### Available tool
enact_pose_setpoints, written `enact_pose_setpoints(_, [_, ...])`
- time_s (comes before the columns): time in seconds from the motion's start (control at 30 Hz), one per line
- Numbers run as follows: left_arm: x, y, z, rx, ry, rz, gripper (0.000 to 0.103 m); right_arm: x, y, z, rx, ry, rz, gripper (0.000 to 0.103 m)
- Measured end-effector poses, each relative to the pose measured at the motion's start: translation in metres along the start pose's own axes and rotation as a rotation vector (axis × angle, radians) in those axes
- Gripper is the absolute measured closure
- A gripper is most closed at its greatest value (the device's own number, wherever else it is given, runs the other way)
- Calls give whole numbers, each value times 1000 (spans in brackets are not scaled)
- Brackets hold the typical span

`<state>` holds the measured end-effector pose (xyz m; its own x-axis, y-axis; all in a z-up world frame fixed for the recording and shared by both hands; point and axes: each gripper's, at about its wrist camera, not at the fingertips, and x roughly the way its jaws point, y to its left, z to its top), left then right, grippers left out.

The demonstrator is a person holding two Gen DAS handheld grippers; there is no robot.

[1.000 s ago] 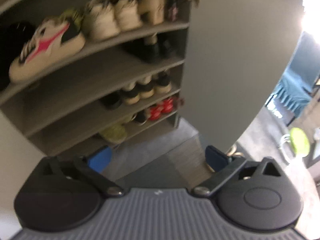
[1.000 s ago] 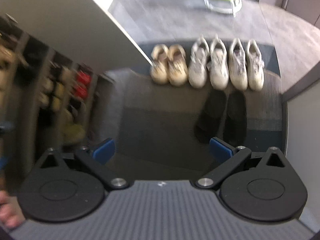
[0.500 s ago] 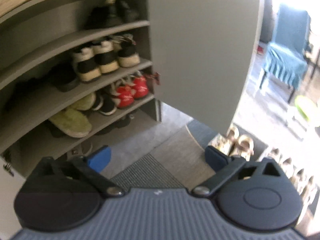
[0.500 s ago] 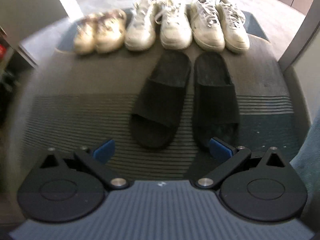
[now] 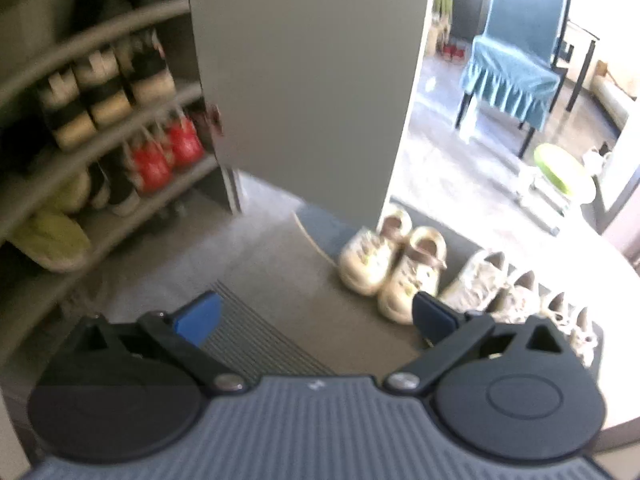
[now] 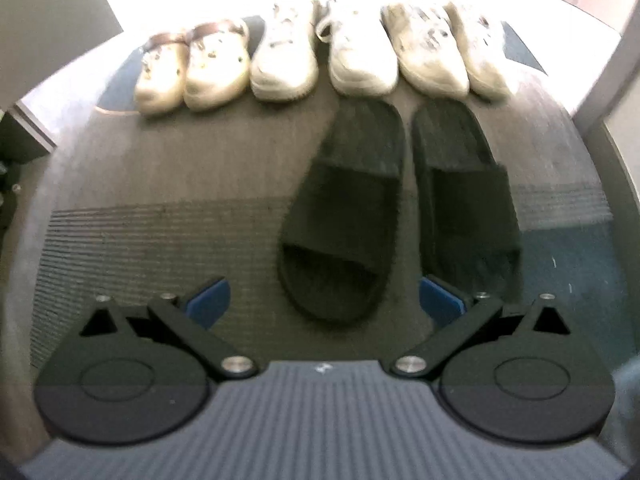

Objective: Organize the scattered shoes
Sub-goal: 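Lower the right gripper over both black slides, then grasp both black slides together with the right gripper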

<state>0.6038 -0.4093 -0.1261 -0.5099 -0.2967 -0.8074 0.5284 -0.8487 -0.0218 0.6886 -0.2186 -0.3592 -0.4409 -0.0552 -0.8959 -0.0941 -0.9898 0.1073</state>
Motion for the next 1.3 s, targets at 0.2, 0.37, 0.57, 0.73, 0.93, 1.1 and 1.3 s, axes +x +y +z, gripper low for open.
enact_pose_setpoints(0.2, [3,-1,-19,32,58,114,1,15,-2,7,30,-12,-13,0])
enact_pose_setpoints(0.37, [-5,-22,-26,100,103,144,1,39,-20,11,64,23,-102,0])
enact_pose_setpoints(0.57, [11,-48,-57,219,75,97,0,84,-24,3,18,28,-172,0])
enact_pose_setpoints(0.73, [59,-53,-53,173,86,7,4,135,-26,-14,5,70,-232,0])
enact_pose_setpoints(0.93, [85,-60,-25,217,61,-21,3,144,-39,-33,-21,-83,-244,0])
enact_pose_setpoints(1.1, [84,-76,-28,343,-66,-67,3,128,-54,-58,-51,-205,-216,0])
enact_pose_setpoints(1.3, [86,-76,-14,290,-148,-180,2,136,-89,-60,-7,-266,-177,0])
